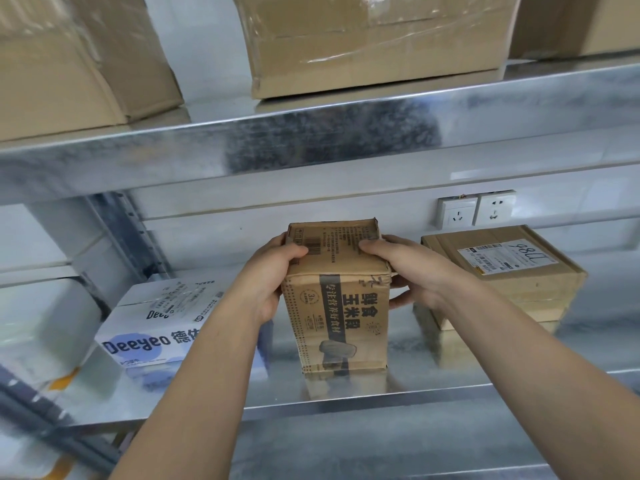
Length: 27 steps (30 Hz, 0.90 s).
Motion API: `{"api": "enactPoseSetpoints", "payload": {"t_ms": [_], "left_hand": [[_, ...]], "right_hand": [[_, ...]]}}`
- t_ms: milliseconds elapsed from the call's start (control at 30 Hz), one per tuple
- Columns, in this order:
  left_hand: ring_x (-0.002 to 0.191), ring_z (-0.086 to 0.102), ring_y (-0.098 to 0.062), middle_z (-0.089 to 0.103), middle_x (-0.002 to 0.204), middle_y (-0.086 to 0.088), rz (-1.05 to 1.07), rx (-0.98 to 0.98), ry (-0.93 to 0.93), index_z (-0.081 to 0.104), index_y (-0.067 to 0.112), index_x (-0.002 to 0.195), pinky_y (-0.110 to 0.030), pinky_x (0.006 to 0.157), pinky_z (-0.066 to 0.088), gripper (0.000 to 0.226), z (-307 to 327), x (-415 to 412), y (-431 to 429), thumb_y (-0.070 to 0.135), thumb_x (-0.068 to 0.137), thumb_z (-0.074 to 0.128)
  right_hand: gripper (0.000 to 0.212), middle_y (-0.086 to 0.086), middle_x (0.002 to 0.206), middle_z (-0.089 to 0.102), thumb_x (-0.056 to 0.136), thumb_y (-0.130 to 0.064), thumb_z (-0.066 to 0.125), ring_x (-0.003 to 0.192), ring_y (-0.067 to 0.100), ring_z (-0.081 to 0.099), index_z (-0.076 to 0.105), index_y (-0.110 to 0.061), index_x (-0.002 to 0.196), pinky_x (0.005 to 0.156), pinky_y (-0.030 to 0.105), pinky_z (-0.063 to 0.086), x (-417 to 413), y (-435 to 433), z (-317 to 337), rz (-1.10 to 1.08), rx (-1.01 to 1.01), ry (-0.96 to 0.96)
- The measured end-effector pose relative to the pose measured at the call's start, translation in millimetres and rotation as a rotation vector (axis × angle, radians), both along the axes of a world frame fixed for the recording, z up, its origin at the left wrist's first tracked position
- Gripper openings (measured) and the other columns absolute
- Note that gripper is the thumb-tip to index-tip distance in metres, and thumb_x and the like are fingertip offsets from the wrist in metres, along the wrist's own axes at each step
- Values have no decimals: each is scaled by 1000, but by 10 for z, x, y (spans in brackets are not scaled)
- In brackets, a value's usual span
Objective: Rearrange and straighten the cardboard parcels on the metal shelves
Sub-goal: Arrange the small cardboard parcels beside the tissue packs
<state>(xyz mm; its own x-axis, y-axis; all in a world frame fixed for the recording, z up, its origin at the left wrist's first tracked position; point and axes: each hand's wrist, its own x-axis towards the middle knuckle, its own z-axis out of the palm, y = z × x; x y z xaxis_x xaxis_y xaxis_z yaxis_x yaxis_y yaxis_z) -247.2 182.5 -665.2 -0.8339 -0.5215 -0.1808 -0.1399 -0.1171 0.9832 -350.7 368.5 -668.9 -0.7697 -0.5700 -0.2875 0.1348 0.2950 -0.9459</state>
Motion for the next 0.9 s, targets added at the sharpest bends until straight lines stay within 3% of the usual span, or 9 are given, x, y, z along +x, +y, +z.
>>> {"api": "enactPoseSetpoints", "payload": {"t_ms": [200, 333, 433, 533, 600, 733, 900], "left_hand": [[88, 68, -23, 77, 88, -1, -17, 37, -26, 68, 21, 109, -39, 84, 51, 15, -7, 41, -9, 21, 101, 56], [101, 67, -31, 74, 100, -7, -19, 138, -95, 68, 22, 112, -56, 96, 50, 23, -20, 91, -13, 37, 98, 59], [90, 71, -30, 77, 94, -8, 0, 213, -51, 68, 19, 114, -49, 87, 54, 23, -22, 124, -31, 34, 99, 58], [80, 72, -28, 77, 92, -9, 33, 278, 12, 68, 16, 116, -43, 78, 55, 23, -15, 181, -52, 27, 101, 56], [82, 72, -29, 77, 95, -11, 44, 314, 53, 68, 15, 115, -45, 82, 55, 22, -33, 221, -67, 26, 101, 56], [93, 71, -32, 75, 109, -14, 34, 387, 140, 64, 14, 128, -48, 91, 52, 31, -114, 277, -96, 26, 101, 55], [98, 69, -33, 72, 115, -18, 70, 517, 197, 62, 10, 131, -46, 86, 53, 36, -299, 300, -84, 27, 104, 45]], "right_hand": [[38, 4, 97, 73, 96, -59, 57, 109, 29, 66, 66, -25, 110, 97, 56, 54, 16, -4, -31, -35, -13, -46], [50, 12, 115, 70, 96, -67, 51, 112, 29, 65, 65, -25, 120, 97, 53, 53, -18, 54, -124, -105, -95, -128], [52, 10, 128, 63, 98, -64, 50, 119, 29, 59, 61, -24, 130, 94, 51, 52, -57, 97, -302, -184, -97, -154], [52, 8, 134, 56, 101, -57, 51, 122, 28, 53, 56, -22, 139, 100, 53, 48, -39, 127, -530, -236, -31, -177], [51, 9, 135, 56, 101, -54, 53, 121, 29, 54, 55, -20, 140, 99, 52, 48, -20, 155, -644, -249, -14, -218], [36, 11, 120, 66, 101, -50, 55, 109, 31, 63, 62, -20, 120, 99, 53, 50, 49, 249, -744, -250, -61, -332], [48, 18, 117, 74, 96, -62, 55, 111, 39, 65, 66, -23, 120, 97, 64, 46, 57, 365, -849, -220, -275, -568]]}}
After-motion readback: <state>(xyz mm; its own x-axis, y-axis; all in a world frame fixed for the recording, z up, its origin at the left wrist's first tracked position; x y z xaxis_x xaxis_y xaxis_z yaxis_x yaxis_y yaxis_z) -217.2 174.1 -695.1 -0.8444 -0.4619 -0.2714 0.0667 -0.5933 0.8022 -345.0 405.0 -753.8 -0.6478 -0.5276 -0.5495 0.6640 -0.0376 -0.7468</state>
